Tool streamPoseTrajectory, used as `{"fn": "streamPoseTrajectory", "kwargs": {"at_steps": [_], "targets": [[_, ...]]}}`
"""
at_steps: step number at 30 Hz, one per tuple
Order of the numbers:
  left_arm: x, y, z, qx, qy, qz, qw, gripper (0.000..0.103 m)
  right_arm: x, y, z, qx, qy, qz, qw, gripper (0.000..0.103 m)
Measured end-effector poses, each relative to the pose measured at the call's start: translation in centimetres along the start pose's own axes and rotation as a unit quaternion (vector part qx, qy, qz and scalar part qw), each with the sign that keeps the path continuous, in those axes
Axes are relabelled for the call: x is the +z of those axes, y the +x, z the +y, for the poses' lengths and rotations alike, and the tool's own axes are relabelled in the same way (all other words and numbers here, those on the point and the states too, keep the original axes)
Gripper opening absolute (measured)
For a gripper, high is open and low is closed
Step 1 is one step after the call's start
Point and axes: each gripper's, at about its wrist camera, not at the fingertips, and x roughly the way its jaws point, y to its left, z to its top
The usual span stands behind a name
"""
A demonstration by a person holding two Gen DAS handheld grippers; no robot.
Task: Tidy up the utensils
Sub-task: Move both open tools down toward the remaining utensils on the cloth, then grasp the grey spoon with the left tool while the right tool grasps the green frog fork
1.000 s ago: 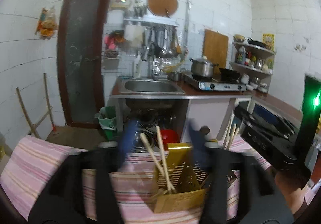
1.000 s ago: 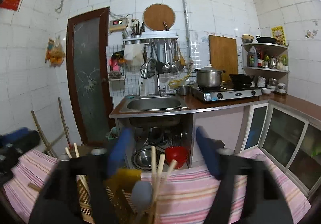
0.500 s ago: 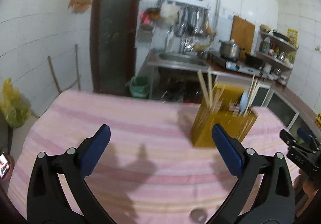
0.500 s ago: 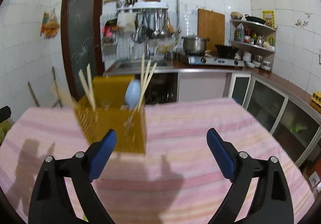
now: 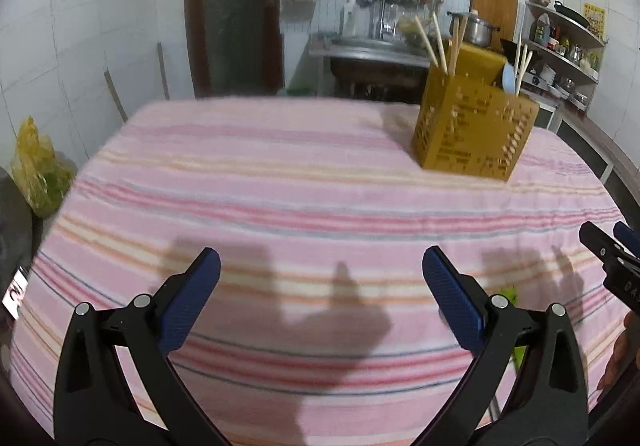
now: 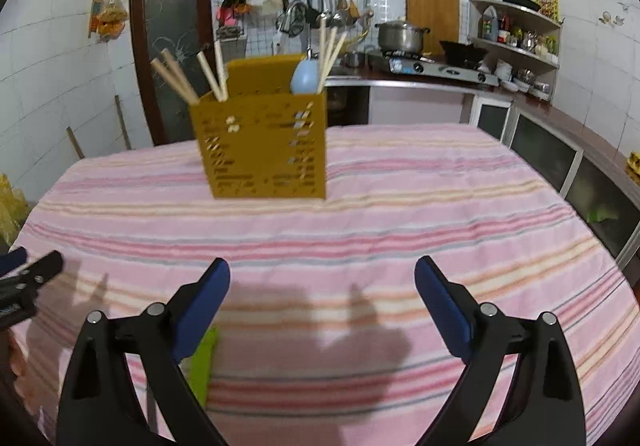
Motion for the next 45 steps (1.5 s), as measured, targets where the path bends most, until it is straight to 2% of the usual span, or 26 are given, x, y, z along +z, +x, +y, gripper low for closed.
{"fn": "streamPoseTrajectory", "kwargs": {"at_steps": [6, 11, 16, 18, 20, 22, 24, 25, 26, 32, 37, 40, 45], "targets": [[-1.7, 1.7, 0.0, 0.016, 0.021, 0.024, 0.9994, 0.098, -2.3, 0.5, 1.9, 0.0, -0.019, 0.029, 0.999, 0.092], [-2.1, 2.2, 0.0, 0.022, 0.014, 0.029, 0.9992, 0.098, -3.4, 1.3, 3.3, 0.014, -0.012, 0.066, 0.998, 0.092], [-2.3, 3.0, 0.4, 0.025, 0.007, 0.046, 0.9986, 0.098, -4.2, 1.9, 5.9, 0.013, -0.051, 0.086, 0.995, 0.09], [-2.3, 3.2, 0.5, 0.025, 0.002, 0.049, 0.9985, 0.098, -4.3, 2.1, 6.7, 0.009, -0.067, 0.092, 0.993, 0.082], [-2.3, 3.3, 0.5, 0.026, 0.0, 0.051, 0.9983, 0.098, -4.6, 2.6, 7.3, 0.01, -0.079, 0.107, 0.991, 0.055], [-2.3, 3.3, 0.3, 0.027, 0.0, 0.053, 0.9982, 0.098, -4.8, 3.2, 7.2, 0.023, -0.071, 0.124, 0.989, 0.044], [-2.3, 3.3, 0.0, 0.026, 0.001, 0.056, 0.9981, 0.098, -4.8, 3.2, 7.2, 0.03, -0.069, 0.126, 0.989, 0.037], [-2.3, 3.3, -0.3, 0.027, 0.002, 0.056, 0.998, 0.098, -4.8, 3.2, 7.3, 0.037, -0.073, 0.127, 0.989, 0.026], [-2.3, 3.2, -0.6, 0.025, 0.003, 0.058, 0.998, 0.098, -4.8, 3.2, 7.3, 0.042, -0.074, 0.127, 0.988, 0.019], [-2.1, 2.6, -3.1, 0.014, 0.004, 0.071, 0.9974, 0.098, -3.7, 3.0, 4.3, 0.057, -0.059, 0.124, 0.989, 0.017], [-2.6, 3.4, -6.6, -0.003, 0.0, 0.101, 0.9949, 0.098, -2.7, 3.7, -1.2, 0.036, -0.038, 0.127, 0.99, 0.017], [-3.1, 4.0, -9.1, -0.01, 0.014, 0.117, 0.993, 0.097, -2.8, 4.0, -3.4, 0.024, -0.03, 0.128, 0.991, 0.018], [-4.0, 5.0, -11.6, -0.001, 0.028, 0.133, 0.9907, 0.09, -3.1, 4.4, -4.7, 0.036, -0.017, 0.125, 0.991, 0.018]]}}
